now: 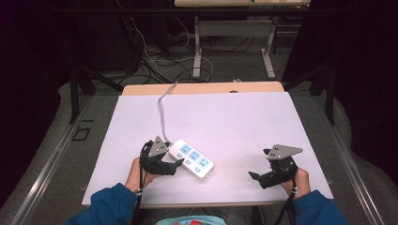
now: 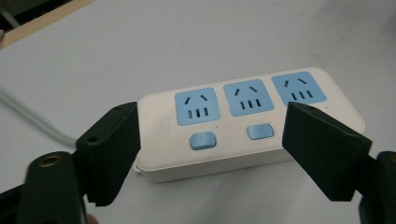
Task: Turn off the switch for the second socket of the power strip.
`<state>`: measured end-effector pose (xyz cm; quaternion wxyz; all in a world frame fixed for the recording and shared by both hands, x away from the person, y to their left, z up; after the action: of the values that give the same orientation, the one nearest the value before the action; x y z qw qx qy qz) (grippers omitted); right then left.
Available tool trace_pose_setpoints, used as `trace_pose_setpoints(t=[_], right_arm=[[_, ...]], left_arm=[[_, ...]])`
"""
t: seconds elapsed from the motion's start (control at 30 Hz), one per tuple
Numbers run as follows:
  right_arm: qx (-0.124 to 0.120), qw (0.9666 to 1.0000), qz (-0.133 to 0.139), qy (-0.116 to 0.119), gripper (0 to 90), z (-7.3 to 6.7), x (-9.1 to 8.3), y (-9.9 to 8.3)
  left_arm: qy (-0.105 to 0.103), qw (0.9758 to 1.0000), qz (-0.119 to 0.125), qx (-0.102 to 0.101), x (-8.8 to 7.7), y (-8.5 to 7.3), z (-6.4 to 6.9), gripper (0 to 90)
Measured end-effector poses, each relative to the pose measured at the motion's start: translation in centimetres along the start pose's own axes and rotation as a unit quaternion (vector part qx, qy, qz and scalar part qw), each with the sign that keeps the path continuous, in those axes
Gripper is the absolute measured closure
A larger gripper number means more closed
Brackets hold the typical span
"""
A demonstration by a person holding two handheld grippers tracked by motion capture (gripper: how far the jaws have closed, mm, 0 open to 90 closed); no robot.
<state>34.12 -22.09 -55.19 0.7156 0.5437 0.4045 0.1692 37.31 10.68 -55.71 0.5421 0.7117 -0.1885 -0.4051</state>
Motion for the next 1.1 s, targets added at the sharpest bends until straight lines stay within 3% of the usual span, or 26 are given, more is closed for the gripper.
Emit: trace_pose_setpoints(t=[0.1, 0.23, 0.37, 0.73, 0.93, 1.1], right_arm=[[0.000, 1.0000, 0.000, 0.000, 1.3, 0.0, 0.0, 0.0], [0.000, 1.0000, 0.000, -0.001, 1.4, 0.0, 0.0, 0.0], [0.000, 1.0000, 0.000, -0.003, 1.4, 0.0, 0.0, 0.0], [0.000, 1.0000, -0.002, -0.001, 1.5, 0.0, 0.0, 0.0], [0.002, 1.0000, -0.003, -0.002, 1.5, -0.1, 0.0, -0.1], [0.003, 1.0000, -0.003, -0.002, 1.6, -0.1, 0.0, -0.1]], left_arm=[[-0.006, 1.0000, 0.004, -0.004, 0.1, 0.0, 0.4, 31.9], [-0.015, 0.9998, 0.012, -0.008, 0.2, 0.0, 0.4, 51.1], [-0.028, 0.9993, 0.015, -0.017, 0.3, 0.0, 0.6, 61.8], [-0.057, 0.9982, 0.015, -0.010, 1.2, -0.2, 1.6, 81.7], [-0.062, 0.9979, 0.016, -0.015, 1.3, -0.3, 1.7, 89.7], [-0.067, 0.9975, 0.016, -0.016, 1.4, -0.3, 1.7, 90.0]])
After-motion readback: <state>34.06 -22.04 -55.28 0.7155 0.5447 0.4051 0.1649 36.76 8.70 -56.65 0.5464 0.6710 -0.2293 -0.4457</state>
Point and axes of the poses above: each handheld gripper's, and its own axes: x roughly forward along the jaws, y roughly out of its top, z roughly to its right, the point moved 7 cm from there along x, roughly forward along the jaws, and after that the axes turned 15 degrees about z, right-handed, at the moved point
